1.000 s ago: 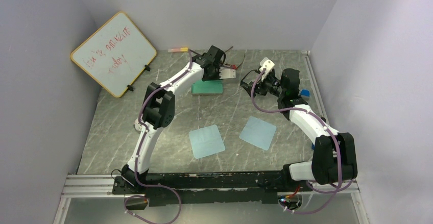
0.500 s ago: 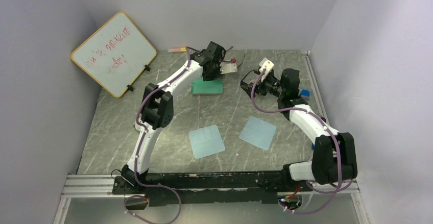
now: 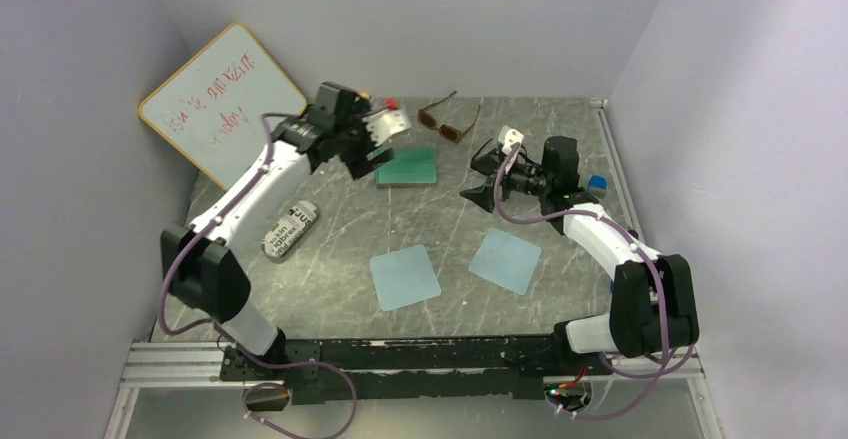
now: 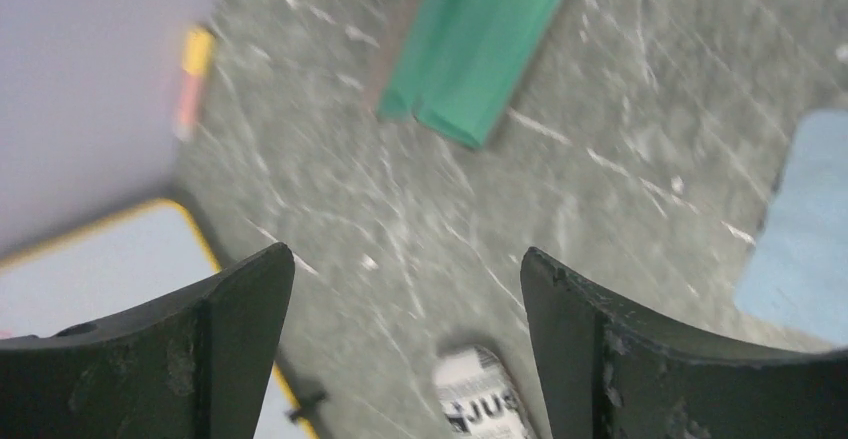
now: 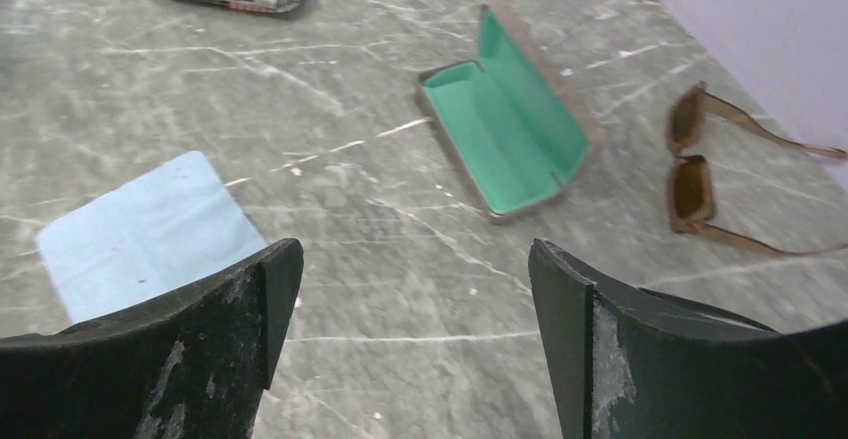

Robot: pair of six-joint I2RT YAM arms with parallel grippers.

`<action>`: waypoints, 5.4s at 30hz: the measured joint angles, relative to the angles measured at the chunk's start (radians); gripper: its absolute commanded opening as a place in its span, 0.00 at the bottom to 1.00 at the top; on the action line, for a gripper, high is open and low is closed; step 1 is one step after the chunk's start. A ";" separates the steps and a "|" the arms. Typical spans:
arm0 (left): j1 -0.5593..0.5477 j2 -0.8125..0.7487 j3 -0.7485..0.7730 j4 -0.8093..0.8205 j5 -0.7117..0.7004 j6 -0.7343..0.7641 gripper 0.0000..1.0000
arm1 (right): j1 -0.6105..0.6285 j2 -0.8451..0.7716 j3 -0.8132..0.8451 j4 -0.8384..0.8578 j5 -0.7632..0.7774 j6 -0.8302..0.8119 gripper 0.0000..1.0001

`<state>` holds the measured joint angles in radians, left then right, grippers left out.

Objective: Organize the sunglasses
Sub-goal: Place the sunglasses case at the center of the board, then fold the glasses cleaning cloth at the center of the board.

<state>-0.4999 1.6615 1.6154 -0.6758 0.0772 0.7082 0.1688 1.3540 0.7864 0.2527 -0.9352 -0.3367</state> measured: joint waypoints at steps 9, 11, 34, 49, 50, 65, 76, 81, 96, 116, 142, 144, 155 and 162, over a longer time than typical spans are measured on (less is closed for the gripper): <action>0.202 -0.127 -0.406 -0.053 0.335 -0.056 0.69 | 0.137 0.105 0.047 -0.036 -0.038 0.012 0.79; 0.198 -0.127 -0.451 -0.080 0.393 -0.046 0.67 | 0.168 0.139 0.056 -0.053 -0.035 0.011 0.79; 0.139 0.006 -0.588 -0.106 0.670 0.009 0.49 | 0.219 0.191 0.067 -0.103 -0.032 -0.012 0.79; 0.092 0.023 -0.635 0.035 0.626 -0.074 0.44 | 0.219 0.189 0.067 -0.103 -0.033 -0.013 0.80; 0.089 0.029 -0.635 0.040 0.621 -0.076 0.44 | 0.219 0.189 0.067 -0.103 -0.033 -0.013 0.80; 0.077 0.071 -0.644 0.071 0.610 -0.092 0.29 | 0.219 0.189 0.067 -0.103 -0.035 -0.015 0.80; 0.077 0.071 -0.647 0.088 0.595 -0.109 0.18 | 0.223 0.196 0.067 -0.103 -0.053 -0.020 0.76; 0.077 0.071 -0.648 0.097 0.581 -0.124 0.12 | 0.247 0.245 0.070 -0.138 -0.072 -0.058 0.73; 0.077 0.071 -0.651 0.105 0.581 -0.128 0.05 | 0.281 0.403 0.107 -0.161 -0.050 0.016 0.65; 0.077 0.068 -0.654 0.108 0.581 -0.128 0.05 | 0.345 0.540 0.206 -0.272 0.020 0.005 0.55; 0.076 0.064 -0.658 0.112 0.580 -0.128 0.05 | 0.350 0.580 0.269 -0.396 0.008 -0.034 0.44; 0.076 0.064 -0.658 0.113 0.580 -0.128 0.05 | 0.352 0.581 0.273 -0.404 0.008 -0.038 0.44; 0.076 0.060 -0.662 0.116 0.580 -0.128 0.05 | 0.357 0.584 0.280 -0.428 0.003 -0.053 0.43; 0.075 0.059 -0.663 0.117 0.580 -0.128 0.05 | 0.357 0.584 0.280 -0.438 0.000 -0.057 0.41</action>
<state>-0.4248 1.7203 0.9520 -0.5583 0.6571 0.5800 0.5255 1.9377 1.0668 -0.1848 -0.9356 -0.3935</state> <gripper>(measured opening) 0.056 0.420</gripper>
